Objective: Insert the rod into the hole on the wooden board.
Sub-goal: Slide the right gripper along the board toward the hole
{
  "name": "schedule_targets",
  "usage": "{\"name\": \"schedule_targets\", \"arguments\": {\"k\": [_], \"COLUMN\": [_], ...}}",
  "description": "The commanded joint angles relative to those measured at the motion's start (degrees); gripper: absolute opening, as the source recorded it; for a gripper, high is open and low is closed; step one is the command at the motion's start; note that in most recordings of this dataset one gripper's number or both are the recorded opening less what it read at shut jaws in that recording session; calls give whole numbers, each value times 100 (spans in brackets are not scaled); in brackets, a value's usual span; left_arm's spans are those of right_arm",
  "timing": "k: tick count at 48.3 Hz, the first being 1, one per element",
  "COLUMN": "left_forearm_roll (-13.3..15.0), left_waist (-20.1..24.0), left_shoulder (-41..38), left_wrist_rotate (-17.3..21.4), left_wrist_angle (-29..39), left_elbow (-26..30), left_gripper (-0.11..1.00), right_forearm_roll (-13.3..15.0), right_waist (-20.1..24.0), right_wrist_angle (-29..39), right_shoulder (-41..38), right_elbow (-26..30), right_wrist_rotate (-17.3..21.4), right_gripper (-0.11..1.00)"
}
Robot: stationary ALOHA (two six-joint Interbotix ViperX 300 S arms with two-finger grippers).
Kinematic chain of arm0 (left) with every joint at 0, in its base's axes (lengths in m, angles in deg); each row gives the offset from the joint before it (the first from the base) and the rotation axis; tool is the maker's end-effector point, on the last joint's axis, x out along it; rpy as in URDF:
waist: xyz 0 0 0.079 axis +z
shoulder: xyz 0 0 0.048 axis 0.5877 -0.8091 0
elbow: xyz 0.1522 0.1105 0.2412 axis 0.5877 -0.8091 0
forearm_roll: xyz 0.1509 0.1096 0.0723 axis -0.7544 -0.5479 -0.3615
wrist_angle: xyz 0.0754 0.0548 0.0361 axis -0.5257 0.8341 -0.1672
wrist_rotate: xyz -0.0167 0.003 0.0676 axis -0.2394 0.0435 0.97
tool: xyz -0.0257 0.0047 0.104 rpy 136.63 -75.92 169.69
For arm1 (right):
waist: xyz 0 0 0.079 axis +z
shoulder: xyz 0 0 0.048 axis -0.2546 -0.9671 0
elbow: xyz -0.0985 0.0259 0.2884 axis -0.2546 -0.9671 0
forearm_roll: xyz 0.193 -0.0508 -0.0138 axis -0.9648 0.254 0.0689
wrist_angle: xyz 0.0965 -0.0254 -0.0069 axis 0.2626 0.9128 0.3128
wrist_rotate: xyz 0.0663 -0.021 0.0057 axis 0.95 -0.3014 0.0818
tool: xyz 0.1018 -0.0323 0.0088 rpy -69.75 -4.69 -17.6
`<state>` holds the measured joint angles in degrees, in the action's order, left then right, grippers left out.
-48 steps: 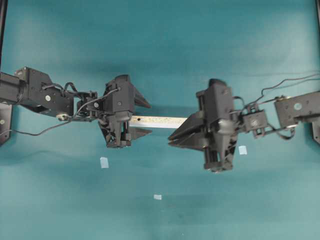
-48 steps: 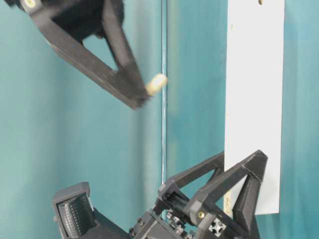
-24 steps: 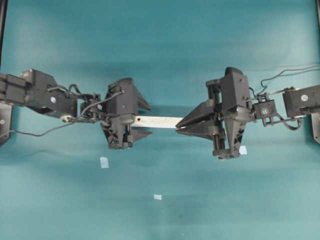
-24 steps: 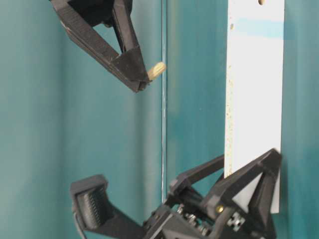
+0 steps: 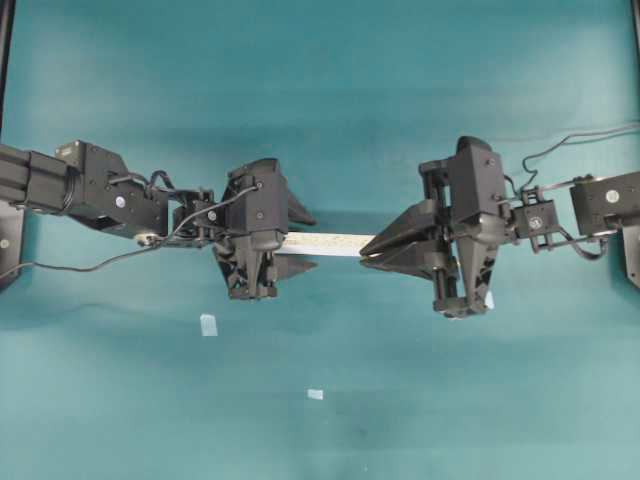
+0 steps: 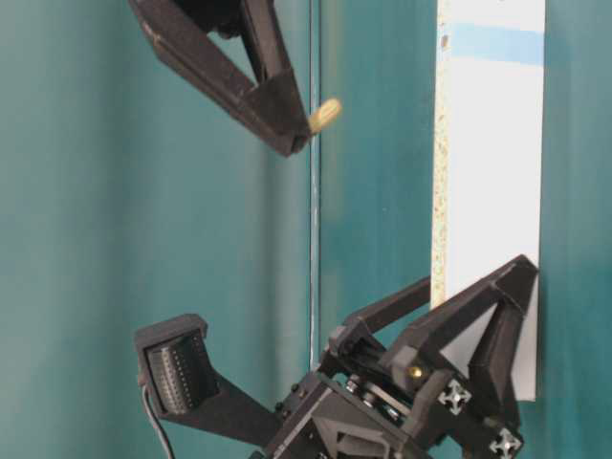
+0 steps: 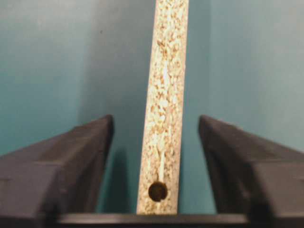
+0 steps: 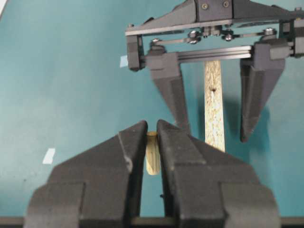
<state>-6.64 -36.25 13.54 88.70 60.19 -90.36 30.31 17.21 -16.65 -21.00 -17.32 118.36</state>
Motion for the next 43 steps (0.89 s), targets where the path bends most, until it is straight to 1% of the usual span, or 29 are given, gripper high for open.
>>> {"name": "schedule_targets", "arguments": {"k": [1, 4, 7, 21, 33, 36, 41, 43], "left_forearm_roll": [-18, -18, -18, -18, -18, -18, -18, -18], "left_waist": [-35, -35, -44, -79, -88, -88, -88, -88], "left_shoulder": [114, 123, 123, 132, 123, 132, 132, 132], "left_wrist_rotate": [44, 44, 44, 44, 44, 44, 53, 79], "left_wrist_angle": [-35, -26, -18, 9, 9, 9, 9, 9], "left_elbow": [44, 35, 35, 9, 0, 0, -18, -26], "left_gripper": [71, 62, 57, 56, 52, 47, 32, 31], "right_forearm_roll": [0, -9, -18, -35, -35, -35, -35, -35], "right_waist": [-9, -18, -9, -26, -132, -149, -167, -167], "right_wrist_angle": [-158, -193, -202, -202, -290, -369, -457, -483], "right_shoulder": [132, 149, 185, 404, 527, 545, 545, 545], "right_elbow": [-26, -79, -132, -413, -598, -633, -677, -703], "right_wrist_rotate": [-9, -9, -9, -9, -9, -9, -9, -9], "right_gripper": [10, 10, 10, 10, 10, 10, 10, 10]}}
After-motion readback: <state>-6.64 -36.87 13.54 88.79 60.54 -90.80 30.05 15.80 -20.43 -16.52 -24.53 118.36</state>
